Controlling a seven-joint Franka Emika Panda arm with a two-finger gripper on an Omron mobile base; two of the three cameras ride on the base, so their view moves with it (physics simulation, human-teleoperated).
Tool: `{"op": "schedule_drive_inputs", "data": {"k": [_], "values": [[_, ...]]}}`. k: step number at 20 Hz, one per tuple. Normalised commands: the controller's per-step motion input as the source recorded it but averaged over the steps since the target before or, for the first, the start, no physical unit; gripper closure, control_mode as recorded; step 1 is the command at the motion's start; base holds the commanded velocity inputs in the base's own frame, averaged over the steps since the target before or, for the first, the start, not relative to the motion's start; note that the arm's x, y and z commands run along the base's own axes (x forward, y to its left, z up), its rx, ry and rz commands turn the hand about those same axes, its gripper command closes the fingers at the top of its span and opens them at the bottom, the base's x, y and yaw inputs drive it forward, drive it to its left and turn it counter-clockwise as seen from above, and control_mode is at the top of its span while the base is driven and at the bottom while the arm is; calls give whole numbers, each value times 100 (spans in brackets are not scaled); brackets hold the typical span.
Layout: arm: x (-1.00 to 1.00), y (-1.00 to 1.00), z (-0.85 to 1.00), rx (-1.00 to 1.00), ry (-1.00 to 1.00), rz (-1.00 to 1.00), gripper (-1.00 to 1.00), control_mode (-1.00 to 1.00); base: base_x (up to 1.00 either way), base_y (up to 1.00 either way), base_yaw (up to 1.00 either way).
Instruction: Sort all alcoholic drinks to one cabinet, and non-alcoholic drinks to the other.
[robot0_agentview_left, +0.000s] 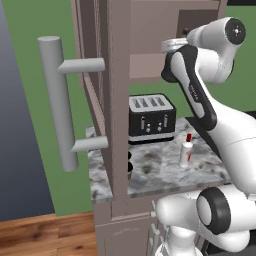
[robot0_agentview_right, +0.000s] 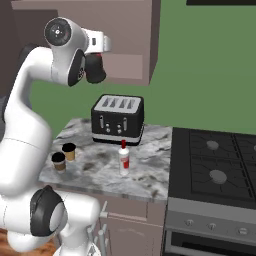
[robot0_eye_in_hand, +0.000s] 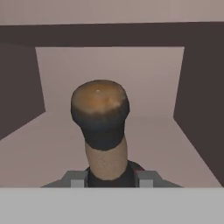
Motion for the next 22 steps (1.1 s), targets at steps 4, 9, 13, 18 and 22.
{"op": "schedule_drive_inputs", "data": {"k": [4, 9, 13, 18, 22], "values": [[13, -6, 4, 2, -3, 0, 100, -100, 0, 0, 0], [14, -5, 5, 2, -2, -1, 100, -100, 0, 0, 0], [18, -1, 0, 1, -1, -1, 100, -100, 0, 0, 0], [24, 0, 0, 0, 0, -2, 100, -100, 0, 0, 0], [25, -3, 0, 0, -1, -1, 100, -100, 0, 0, 0]]}}
